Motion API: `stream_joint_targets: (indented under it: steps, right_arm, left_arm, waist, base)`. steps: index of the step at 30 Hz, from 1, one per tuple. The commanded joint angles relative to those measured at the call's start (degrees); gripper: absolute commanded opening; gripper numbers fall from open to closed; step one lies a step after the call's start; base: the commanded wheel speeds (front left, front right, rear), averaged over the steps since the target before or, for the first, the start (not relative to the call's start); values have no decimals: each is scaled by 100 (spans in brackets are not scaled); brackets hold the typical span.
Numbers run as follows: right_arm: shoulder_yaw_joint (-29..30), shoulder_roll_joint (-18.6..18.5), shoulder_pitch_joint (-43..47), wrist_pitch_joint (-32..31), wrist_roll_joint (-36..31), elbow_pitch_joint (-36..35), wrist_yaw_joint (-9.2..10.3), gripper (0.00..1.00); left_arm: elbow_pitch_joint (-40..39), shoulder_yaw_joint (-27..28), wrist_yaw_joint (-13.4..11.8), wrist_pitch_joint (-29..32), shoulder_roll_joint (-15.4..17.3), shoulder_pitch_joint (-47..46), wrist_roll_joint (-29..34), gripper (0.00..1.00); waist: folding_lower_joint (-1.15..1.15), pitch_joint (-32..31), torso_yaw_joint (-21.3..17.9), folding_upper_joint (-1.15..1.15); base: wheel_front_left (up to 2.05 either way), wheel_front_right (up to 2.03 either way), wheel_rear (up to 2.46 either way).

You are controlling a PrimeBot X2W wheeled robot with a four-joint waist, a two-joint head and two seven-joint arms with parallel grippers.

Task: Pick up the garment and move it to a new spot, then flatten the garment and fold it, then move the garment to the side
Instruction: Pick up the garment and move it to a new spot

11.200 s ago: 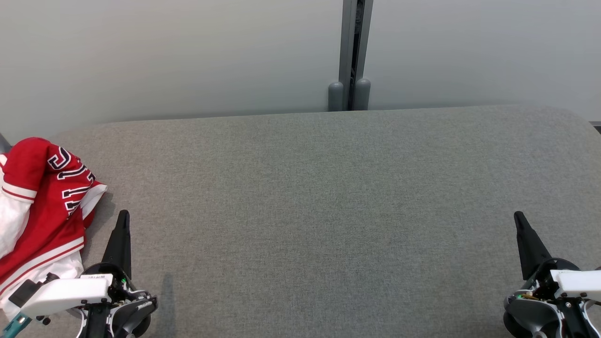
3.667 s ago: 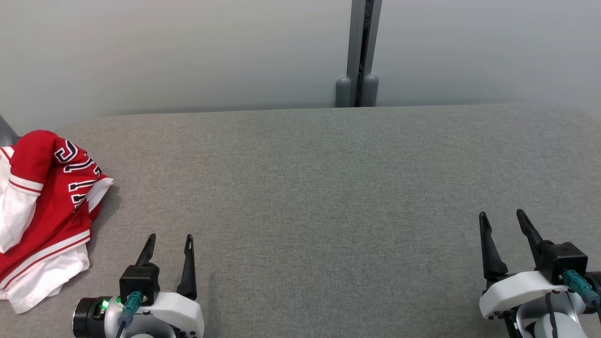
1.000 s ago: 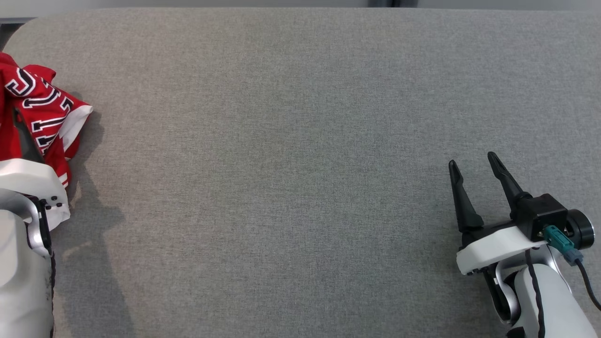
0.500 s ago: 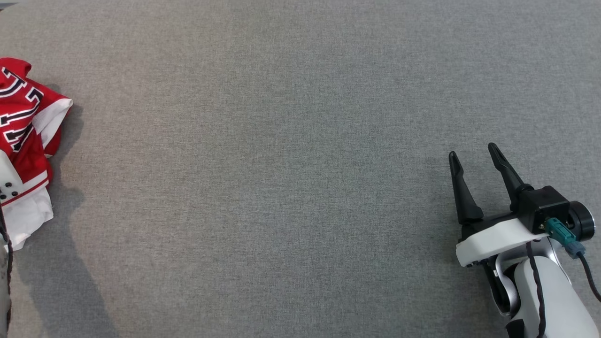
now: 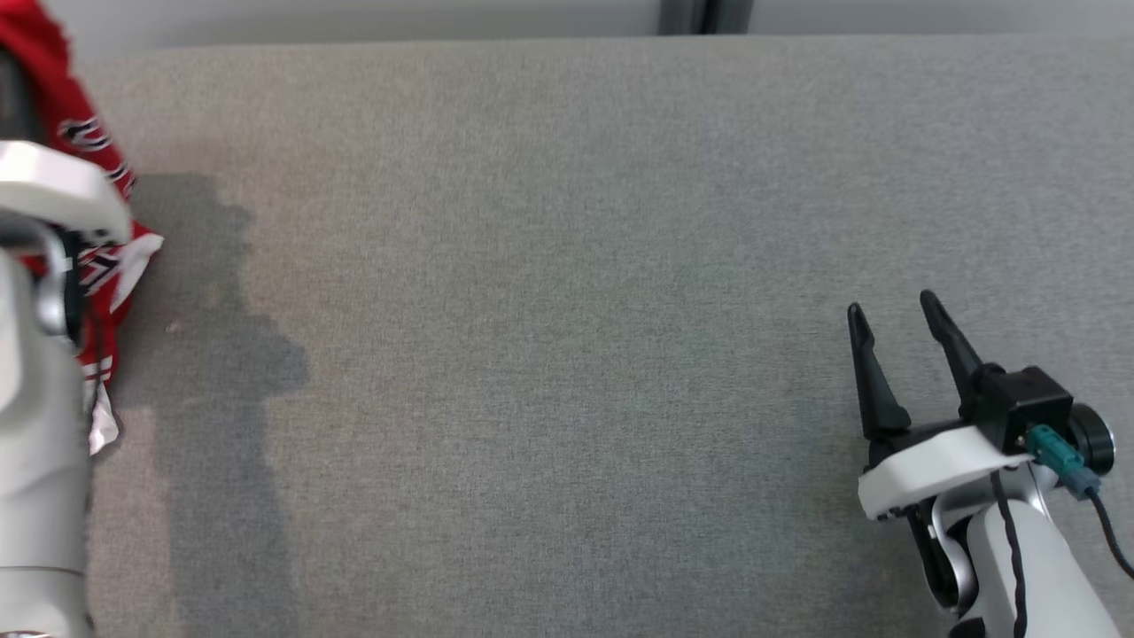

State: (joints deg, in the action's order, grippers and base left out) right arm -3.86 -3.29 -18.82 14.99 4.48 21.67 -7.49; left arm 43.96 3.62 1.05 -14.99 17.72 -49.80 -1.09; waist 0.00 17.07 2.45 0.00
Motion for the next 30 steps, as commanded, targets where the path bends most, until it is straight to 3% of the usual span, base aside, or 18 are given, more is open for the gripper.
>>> stream_joint_targets:
  steps: [1, 10, 15, 20, 27, 30]
  right_arm:
    - [20, -6, 98, 29, 30, 29, -1, 100]
    - [-8, 19, 374, 29, 114, 112, -1, 100]
    - [-11, 21, 499, 29, 192, 135, -1, 100]
    - [-28, 24, 593, 29, 235, 165, -1, 100]
    - [-84, 25, 631, 29, 333, 181, -1, 100]
    - [-109, 25, 618, 29, 369, 179, -1, 100]
  left_arm:
    - [-96, -40, 44, -28, -36, 21, 48, 0]
    - [-1295, -757, 188, -21, -1015, 472, 80, 0]
    - [-1714, -1265, 293, -22, -1364, 828, -38, 0]
    - [-1935, -1989, 326, -22, -1466, 1144, -391, 0]
    - [-2324, -3677, -253, -22, -1464, 1471, -1511, 0]
    - [-2272, -4048, -422, -21, -1470, 1567, -1646, 0]
  waist:
    - [0, -163, -68, 0]
    - [0, -675, -462, 0]
    - [0, -825, -724, 0]
    - [0, -896, -925, 0]
    - [0, -900, -1037, 0]
    - [0, -893, -1037, 0]
  base:
    - [0, 0, 0]
    - [0, 0, 0]
    - [0, 0, 0]
    - [0, 0, 0]
    - [0, 0, 0]
    - [0, 0, 0]
